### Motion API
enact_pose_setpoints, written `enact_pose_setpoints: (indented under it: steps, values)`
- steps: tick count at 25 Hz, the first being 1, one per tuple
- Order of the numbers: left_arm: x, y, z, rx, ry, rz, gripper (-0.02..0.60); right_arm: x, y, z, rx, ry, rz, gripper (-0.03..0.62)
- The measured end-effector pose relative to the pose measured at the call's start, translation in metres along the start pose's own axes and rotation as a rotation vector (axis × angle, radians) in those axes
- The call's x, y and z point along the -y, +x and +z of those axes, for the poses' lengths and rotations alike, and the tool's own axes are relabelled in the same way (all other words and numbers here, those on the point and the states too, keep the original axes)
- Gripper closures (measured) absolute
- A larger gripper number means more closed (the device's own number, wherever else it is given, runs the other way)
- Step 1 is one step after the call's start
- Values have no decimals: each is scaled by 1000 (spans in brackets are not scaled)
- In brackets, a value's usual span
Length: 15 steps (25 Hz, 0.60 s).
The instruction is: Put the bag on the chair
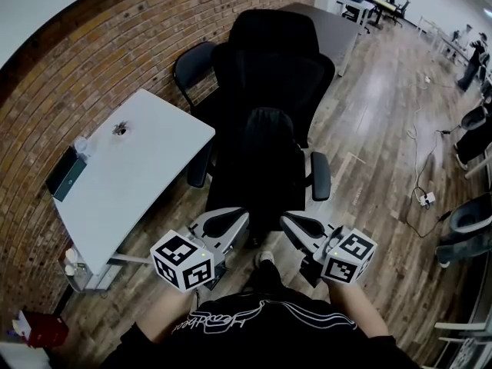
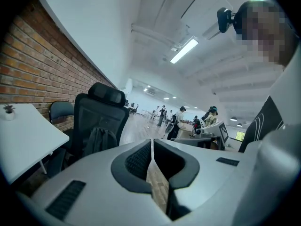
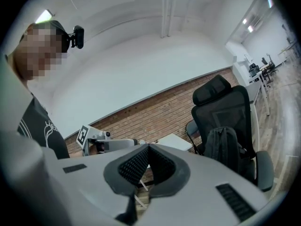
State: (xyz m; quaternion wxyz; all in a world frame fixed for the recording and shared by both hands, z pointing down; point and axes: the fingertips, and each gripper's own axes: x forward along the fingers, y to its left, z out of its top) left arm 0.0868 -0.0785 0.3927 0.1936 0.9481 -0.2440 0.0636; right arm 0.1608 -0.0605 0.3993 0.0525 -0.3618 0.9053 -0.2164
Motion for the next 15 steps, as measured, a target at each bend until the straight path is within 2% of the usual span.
enact_pose_setpoints:
  steps: [8, 15]
  values:
    - [-4, -6, -16, -21, -19, -5, 540, -3, 2, -17, -15, 30, -10, 599]
    - [-6, -15, -22, -27, -13, -6, 540, -12, 10, -27, -37, 4, -2, 599]
